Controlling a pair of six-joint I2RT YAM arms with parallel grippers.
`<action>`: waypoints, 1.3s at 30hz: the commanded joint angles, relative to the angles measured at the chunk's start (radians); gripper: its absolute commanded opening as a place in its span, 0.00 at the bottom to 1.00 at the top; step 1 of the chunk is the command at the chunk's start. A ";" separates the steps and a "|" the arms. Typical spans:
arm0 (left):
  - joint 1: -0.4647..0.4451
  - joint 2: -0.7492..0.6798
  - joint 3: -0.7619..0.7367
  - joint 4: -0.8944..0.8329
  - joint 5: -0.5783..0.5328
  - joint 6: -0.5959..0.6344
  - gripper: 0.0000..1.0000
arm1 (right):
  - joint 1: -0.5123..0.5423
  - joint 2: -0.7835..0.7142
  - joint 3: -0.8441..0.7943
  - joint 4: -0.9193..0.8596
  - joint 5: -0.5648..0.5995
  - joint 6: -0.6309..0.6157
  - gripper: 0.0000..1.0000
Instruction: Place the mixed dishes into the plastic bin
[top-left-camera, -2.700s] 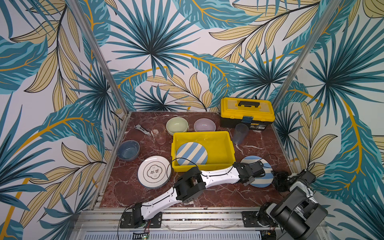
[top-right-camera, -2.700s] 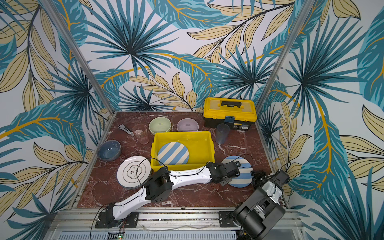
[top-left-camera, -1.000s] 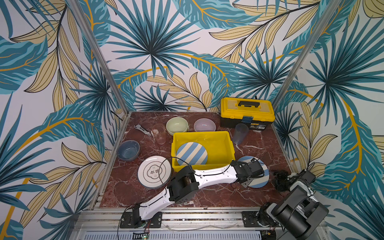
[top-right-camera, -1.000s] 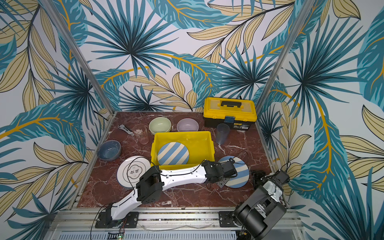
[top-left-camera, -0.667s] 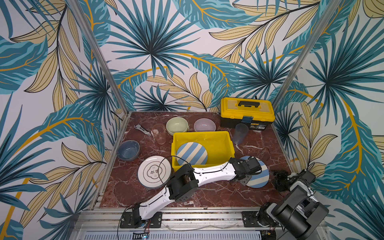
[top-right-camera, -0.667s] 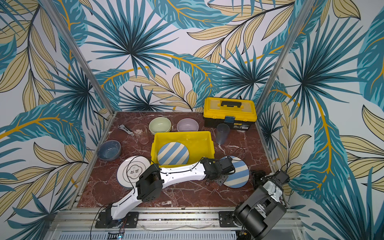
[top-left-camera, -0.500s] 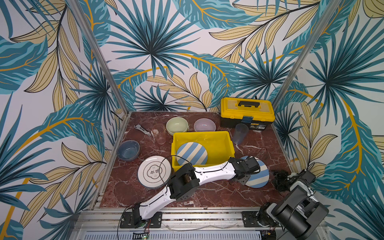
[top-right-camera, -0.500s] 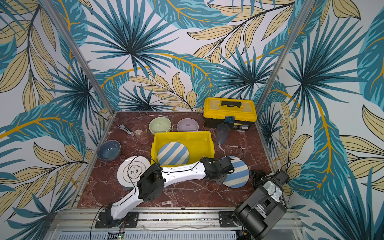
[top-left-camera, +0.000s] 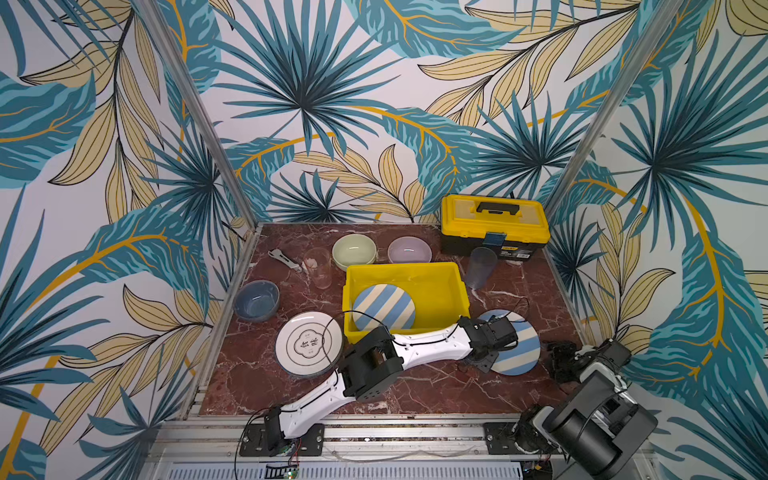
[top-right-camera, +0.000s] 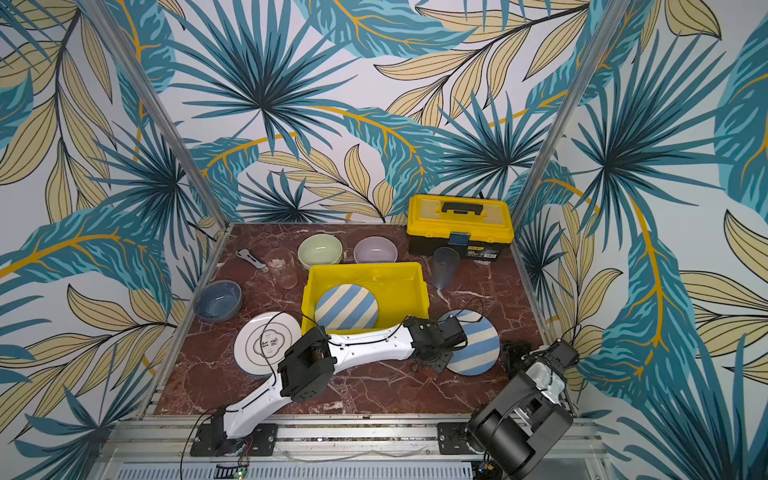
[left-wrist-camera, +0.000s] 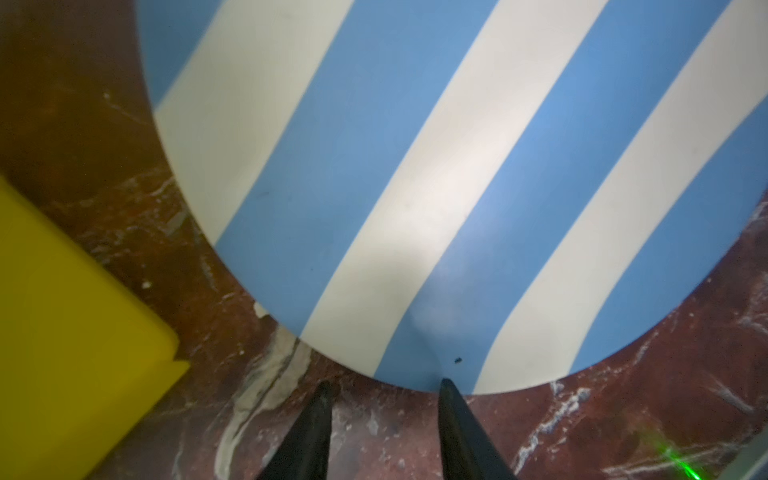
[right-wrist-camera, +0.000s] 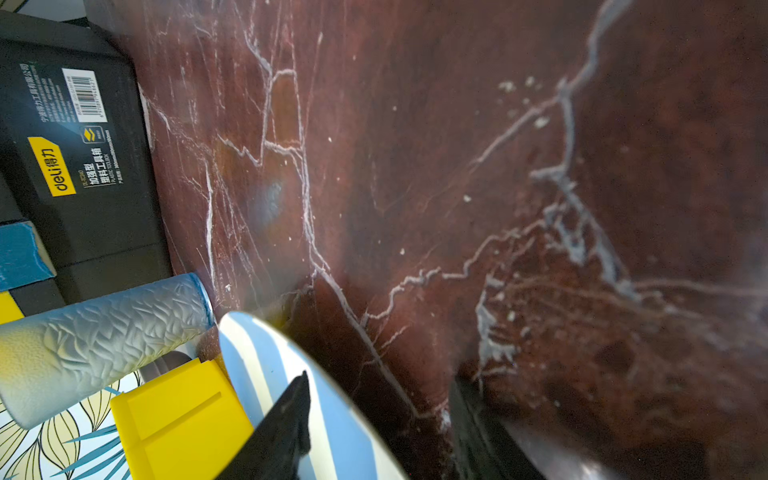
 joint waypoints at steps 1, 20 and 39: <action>0.006 0.037 0.018 -0.011 0.004 -0.005 0.42 | 0.001 0.008 -0.018 -0.002 -0.009 0.005 0.56; 0.007 -0.001 0.033 -0.011 0.063 -0.014 0.46 | 0.001 0.044 -0.020 0.058 -0.027 0.011 0.57; 0.027 0.020 0.087 0.008 0.018 -0.069 0.48 | 0.001 0.050 -0.025 0.070 -0.037 0.017 0.57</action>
